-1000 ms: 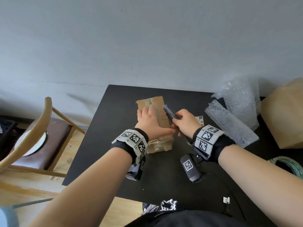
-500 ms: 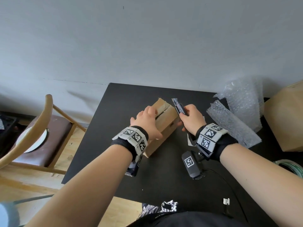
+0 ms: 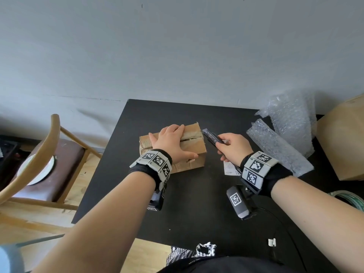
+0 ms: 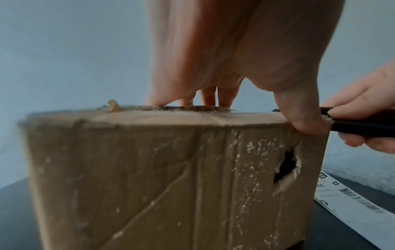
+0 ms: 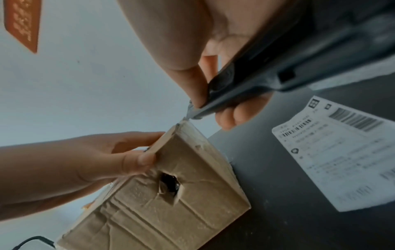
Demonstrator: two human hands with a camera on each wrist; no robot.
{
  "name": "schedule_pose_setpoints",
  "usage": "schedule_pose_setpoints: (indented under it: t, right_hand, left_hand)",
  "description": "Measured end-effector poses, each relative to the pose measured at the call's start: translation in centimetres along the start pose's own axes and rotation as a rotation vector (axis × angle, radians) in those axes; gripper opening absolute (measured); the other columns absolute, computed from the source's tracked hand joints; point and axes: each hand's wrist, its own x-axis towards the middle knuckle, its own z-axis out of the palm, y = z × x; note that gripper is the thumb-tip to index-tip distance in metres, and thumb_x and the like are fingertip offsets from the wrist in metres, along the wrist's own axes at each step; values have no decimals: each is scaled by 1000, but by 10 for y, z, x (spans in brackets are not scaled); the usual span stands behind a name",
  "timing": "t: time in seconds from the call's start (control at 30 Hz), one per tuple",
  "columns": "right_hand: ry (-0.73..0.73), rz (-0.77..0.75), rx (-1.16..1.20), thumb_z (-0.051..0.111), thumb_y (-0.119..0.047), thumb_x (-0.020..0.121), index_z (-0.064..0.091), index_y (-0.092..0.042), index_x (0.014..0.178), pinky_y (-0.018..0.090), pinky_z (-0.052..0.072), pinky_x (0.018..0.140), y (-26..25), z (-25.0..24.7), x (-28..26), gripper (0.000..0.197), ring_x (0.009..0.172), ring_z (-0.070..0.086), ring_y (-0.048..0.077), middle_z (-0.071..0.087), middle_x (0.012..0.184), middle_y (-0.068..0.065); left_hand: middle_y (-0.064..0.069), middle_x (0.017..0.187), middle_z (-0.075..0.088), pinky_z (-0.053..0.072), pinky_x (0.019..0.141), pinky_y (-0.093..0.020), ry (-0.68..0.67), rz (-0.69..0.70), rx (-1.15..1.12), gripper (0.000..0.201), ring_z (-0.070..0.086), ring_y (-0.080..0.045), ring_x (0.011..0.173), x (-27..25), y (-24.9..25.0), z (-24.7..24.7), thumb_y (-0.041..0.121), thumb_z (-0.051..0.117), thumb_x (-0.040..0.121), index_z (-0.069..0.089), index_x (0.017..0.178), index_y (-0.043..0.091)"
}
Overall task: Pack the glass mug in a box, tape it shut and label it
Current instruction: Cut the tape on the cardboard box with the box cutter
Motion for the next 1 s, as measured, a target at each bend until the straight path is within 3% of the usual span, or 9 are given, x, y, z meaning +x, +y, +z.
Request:
schedule_pose_setpoints:
  t: [0.07,0.23,0.33,0.47,0.63,0.73,0.8,0.87,1.0]
  right_hand:
    - [8,-18,-58,49,-17,93,67,-13,106,12,45,41,-3,-1,1,22,51,58,16,66,74,7]
    - [19,-9,-85,47,-15,92,68,-5,100,22,47,49,-7,-5,3,25,50,55,18,68,75,15]
    - [10,2,-97,47,-15,92,70,-9,98,21,47,50,-10,-6,4,24,51,55,19,68,77,15]
    - [8,19,-80,48,-17,92,70,-16,101,23,47,53,-14,-8,4,24,54,57,21,71,80,14]
    - [19,45,-48,49,-17,93,68,-15,109,19,44,45,-12,-5,6,25,49,53,14,67,76,10]
    - [39,43,-67,47,-19,92,69,-14,96,28,50,54,-12,-7,9,23,52,57,19,67,74,11]
    - [58,41,-73,47,-19,92,70,-14,93,29,49,53,-12,-10,12,24,52,58,20,66,72,10]
    - [46,41,-92,47,-19,92,70,-14,92,30,49,54,-14,-10,13,24,52,59,20,67,71,9]
    - [9,22,-156,46,-19,93,69,-11,99,37,58,70,-18,-9,13,25,59,62,23,70,80,12]
  left_hand:
    - [9,151,24,-1,111,-64,14,4,-17,103,15,-18,143,-1,-1,3,69,65,66,18,149,30]
    - [11,151,22,-5,111,-63,45,24,-42,102,9,-19,144,-1,-4,8,68,65,68,16,149,29]
    - [11,152,22,-5,111,-63,47,30,-45,102,8,-20,144,0,-5,9,68,65,68,16,149,30]
    - [11,152,21,-6,111,-63,48,29,-60,102,7,-20,145,0,-6,10,67,65,68,15,149,31]
    - [11,152,21,-9,111,-61,49,34,-76,102,5,-19,145,2,-8,12,67,66,68,15,149,31]
    - [12,152,21,-9,111,-61,47,34,-85,103,5,-19,145,3,-10,12,68,66,67,15,149,32]
    - [12,152,21,-9,111,-61,45,35,-90,103,5,-19,145,4,-10,12,68,66,67,15,149,32]
    - [12,151,21,-9,111,-61,44,34,-90,103,5,-19,145,4,-11,12,68,66,66,15,149,31]
    - [11,152,21,-10,111,-61,47,36,-90,103,5,-19,145,4,-10,13,67,67,67,15,149,32]
